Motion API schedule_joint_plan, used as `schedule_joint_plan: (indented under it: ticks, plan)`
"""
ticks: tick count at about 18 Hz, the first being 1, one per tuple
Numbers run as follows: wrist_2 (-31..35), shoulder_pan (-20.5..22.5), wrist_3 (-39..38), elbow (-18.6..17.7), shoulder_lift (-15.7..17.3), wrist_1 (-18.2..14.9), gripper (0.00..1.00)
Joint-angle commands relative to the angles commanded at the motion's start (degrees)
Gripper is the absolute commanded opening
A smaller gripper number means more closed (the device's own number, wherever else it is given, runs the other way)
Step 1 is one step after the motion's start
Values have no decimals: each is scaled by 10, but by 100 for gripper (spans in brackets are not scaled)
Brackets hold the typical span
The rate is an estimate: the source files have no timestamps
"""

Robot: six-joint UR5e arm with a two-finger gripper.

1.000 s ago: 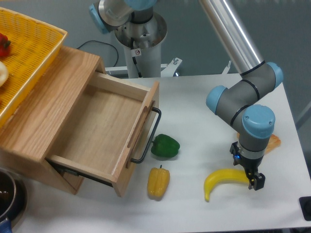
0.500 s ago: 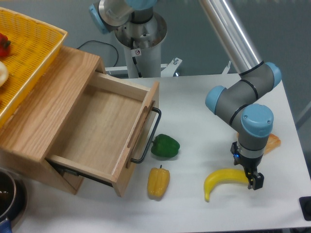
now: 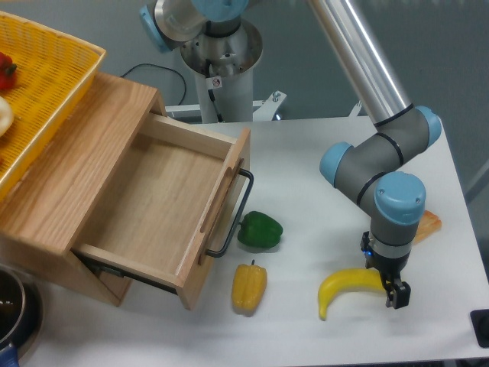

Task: Pick up the banana
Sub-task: 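Lower the open gripper over the banana's middle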

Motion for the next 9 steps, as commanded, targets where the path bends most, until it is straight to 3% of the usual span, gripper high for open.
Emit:
schedule_joint_plan:
  ticks: [9]
  plan:
    - [-5, -3, 0, -25, 17, -1, 100]
